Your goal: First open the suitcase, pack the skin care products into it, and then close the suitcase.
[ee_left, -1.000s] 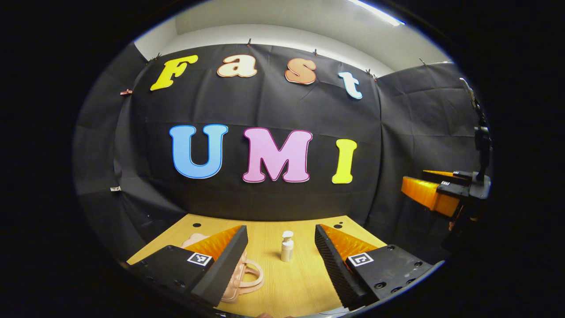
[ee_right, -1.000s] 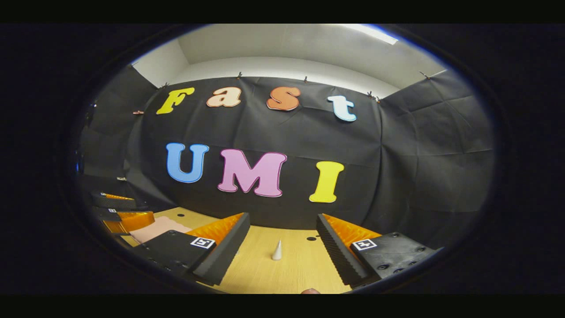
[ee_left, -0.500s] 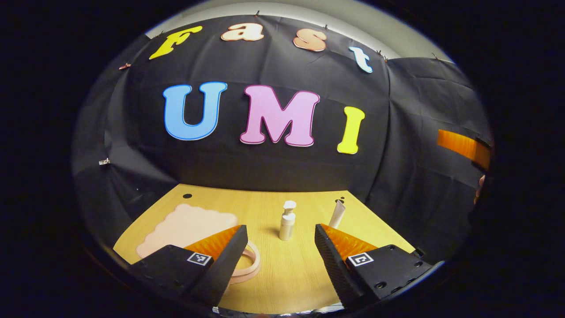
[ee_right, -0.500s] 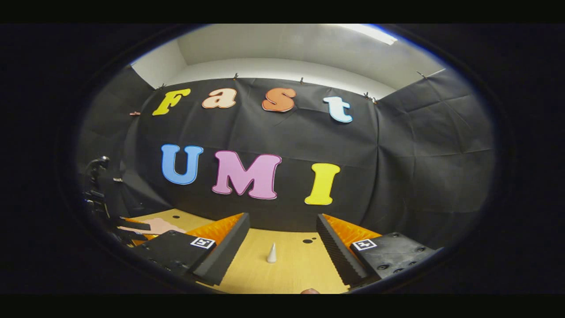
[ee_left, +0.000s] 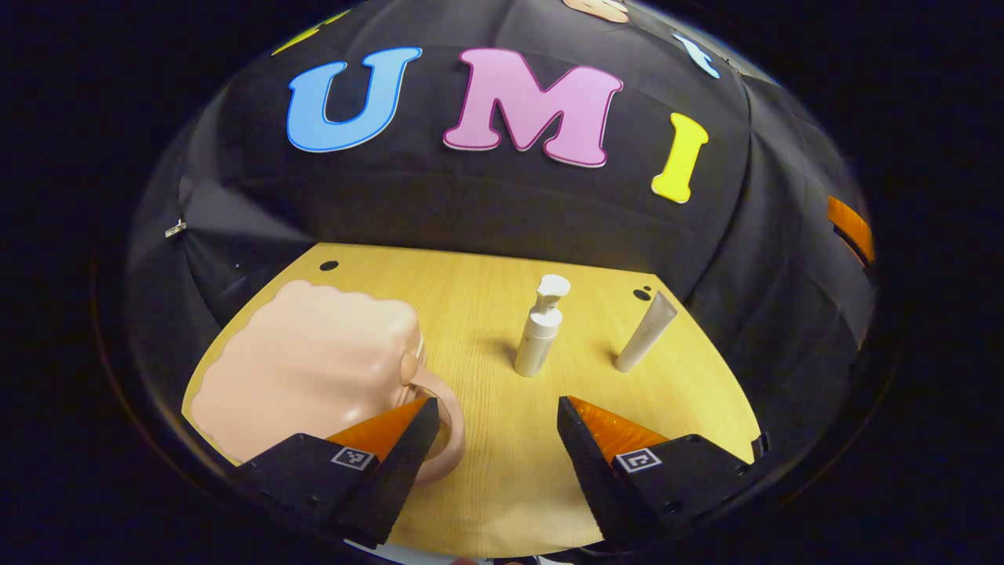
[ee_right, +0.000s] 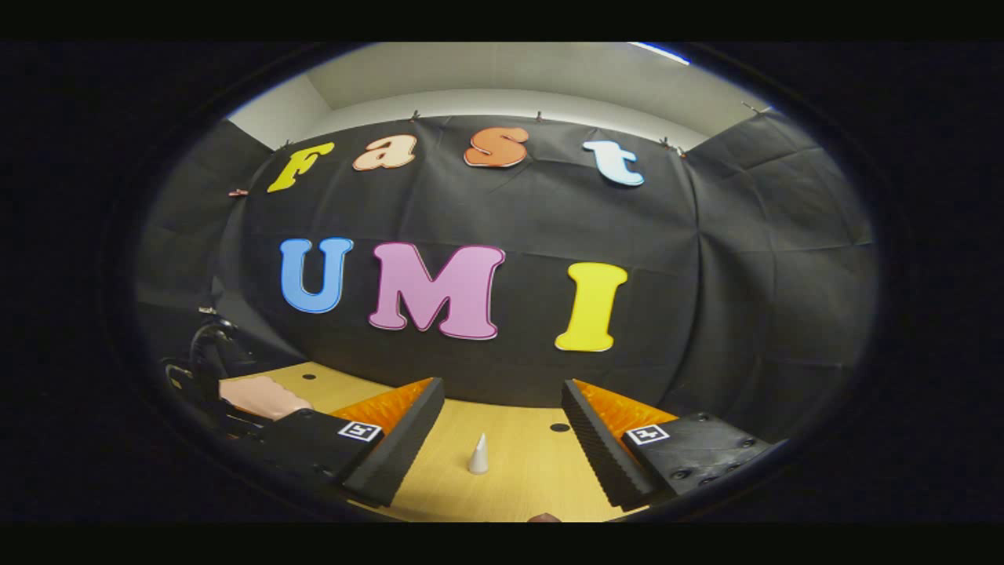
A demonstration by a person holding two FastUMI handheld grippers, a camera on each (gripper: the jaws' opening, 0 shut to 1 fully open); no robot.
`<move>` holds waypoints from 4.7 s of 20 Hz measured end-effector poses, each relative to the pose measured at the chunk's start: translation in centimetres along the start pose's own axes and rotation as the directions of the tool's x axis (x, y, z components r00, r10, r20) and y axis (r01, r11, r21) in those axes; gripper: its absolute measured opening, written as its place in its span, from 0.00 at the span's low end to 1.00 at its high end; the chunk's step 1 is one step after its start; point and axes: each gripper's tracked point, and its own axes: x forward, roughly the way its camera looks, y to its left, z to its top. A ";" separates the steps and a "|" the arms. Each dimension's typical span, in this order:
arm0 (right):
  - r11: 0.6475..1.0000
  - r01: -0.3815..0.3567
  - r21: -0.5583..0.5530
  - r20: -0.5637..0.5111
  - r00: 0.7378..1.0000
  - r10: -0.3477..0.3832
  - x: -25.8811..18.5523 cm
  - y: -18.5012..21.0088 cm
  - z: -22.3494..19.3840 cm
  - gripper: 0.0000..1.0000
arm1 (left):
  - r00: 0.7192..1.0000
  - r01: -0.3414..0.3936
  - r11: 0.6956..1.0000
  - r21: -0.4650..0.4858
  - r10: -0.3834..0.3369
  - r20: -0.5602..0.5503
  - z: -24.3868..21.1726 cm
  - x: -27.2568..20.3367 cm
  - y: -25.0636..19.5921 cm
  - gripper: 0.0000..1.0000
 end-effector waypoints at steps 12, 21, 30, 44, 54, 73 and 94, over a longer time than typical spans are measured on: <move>1.000 -0.017 0.023 -0.129 0.991 0.020 6.3 -2.9 -6.1 0.99 | 0.974 -0.083 0.996 -0.022 0.077 -0.214 -4.1 8.5 1.8 0.93; 0.996 0.087 0.026 -0.180 0.980 -0.081 5.9 -4.6 -7.4 0.96 | 0.951 -0.040 0.998 0.043 0.051 -0.306 -4.1 7.8 2.9 0.14; 0.996 0.085 0.032 -0.126 0.989 -0.081 5.5 0.7 -4.5 0.96 | 0.958 0.054 0.998 -0.043 -0.063 -0.279 5.6 0.1 4.9 0.11; 1.000 0.029 0.005 -0.055 0.998 -0.029 5.8 10.6 -0.2 0.96 | 0.992 -0.107 0.985 -0.134 0.115 0.047 18.6 -6.6 32.1 0.11; 0.988 0.143 -0.057 -0.188 0.970 -0.151 3.8 12.7 -1.5 0.96 | 0.987 -0.137 0.919 -0.369 0.156 0.022 8.3 3.2 54.3 0.11; 0.988 0.147 -0.039 -0.262 0.953 -0.152 6.6 14.1 -4.8 0.96 | 0.973 -0.137 0.965 -0.226 0.173 0.150 9.4 -0.9 50.3 0.97; 0.997 0.076 0.016 -0.397 0.916 -0.064 8.8 2.7 -20.0 0.97 | 0.966 0.244 0.961 0.131 -0.252 0.050 6.5 11.2 -6.1 0.97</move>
